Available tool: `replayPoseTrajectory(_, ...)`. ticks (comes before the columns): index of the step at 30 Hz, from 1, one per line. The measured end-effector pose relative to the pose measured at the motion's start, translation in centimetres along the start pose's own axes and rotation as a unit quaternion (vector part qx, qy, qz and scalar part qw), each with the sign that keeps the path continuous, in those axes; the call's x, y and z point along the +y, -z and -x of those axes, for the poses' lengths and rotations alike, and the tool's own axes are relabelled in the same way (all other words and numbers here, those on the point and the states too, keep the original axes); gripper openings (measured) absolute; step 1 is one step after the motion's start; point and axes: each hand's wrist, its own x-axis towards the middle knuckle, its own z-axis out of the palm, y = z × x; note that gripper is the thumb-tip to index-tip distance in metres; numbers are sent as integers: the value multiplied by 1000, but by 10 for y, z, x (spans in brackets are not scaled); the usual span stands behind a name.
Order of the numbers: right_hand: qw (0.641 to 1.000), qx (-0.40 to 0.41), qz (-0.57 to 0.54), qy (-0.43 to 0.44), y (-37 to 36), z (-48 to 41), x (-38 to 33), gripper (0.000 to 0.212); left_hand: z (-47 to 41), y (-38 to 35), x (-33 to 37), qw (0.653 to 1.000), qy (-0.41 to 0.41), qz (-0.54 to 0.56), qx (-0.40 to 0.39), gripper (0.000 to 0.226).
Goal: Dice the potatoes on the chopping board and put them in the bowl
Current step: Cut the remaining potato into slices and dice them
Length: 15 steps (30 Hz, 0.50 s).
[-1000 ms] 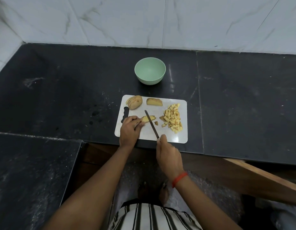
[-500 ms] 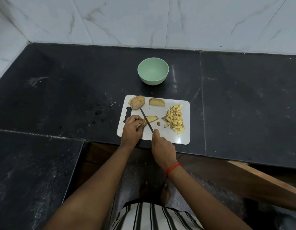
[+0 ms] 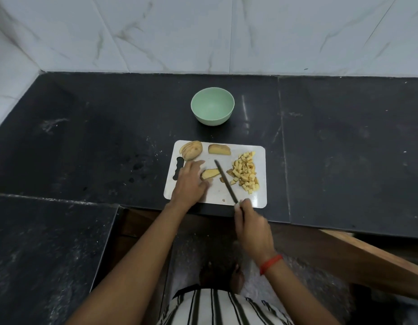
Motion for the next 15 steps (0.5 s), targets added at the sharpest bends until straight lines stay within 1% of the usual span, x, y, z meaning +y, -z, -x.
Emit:
replayPoseTrajectory(1, 999, 26, -25, 4, 5, -9, 5, 17, -4, 3, 7, 998, 3, -43, -38, 62)
replayPoseTrajectory(2, 998, 50, -43, 7, 10, -18, 10, 16, -10, 5, 14, 994, -2, -88, -70, 60)
replayPoseTrajectory(3, 996, 71, -57, 5, 16, -27, 16, 15, -15, 4, 21, 988, -15, -124, -95, 52)
replayPoseTrajectory(5, 992, 95, -84, -16, 23, -39, 29, 16, -27, 3, 29, 977, -39, -164, -129, 34)
replayPoseTrajectory(8, 989, 93, -108, -48, 23, -42, 43, 17, -39, 5, 37, 968, -26, -179, -174, 28)
replayPoseTrajectory(10, 988, 95, -116, -50, 20, -40, 45, 16, -41, 6, 38, 972, -15, -163, -170, 27)
replayPoseTrajectory(12, 982, 108, -141, -57, 19, -41, 45, 17, -42, 3, 36, 982, -20, -124, -142, 24)
replayPoseTrajectory(13, 980, 113, -152, -63, 19, -42, 45, 17, -41, 1, 37, 989, -18, -79, -126, 23)
replayPoseTrajectory(15, 980, 109, -151, -65, 20, -43, 46, 16, -36, -4, 43, 994, 3, 50, -94, 25)
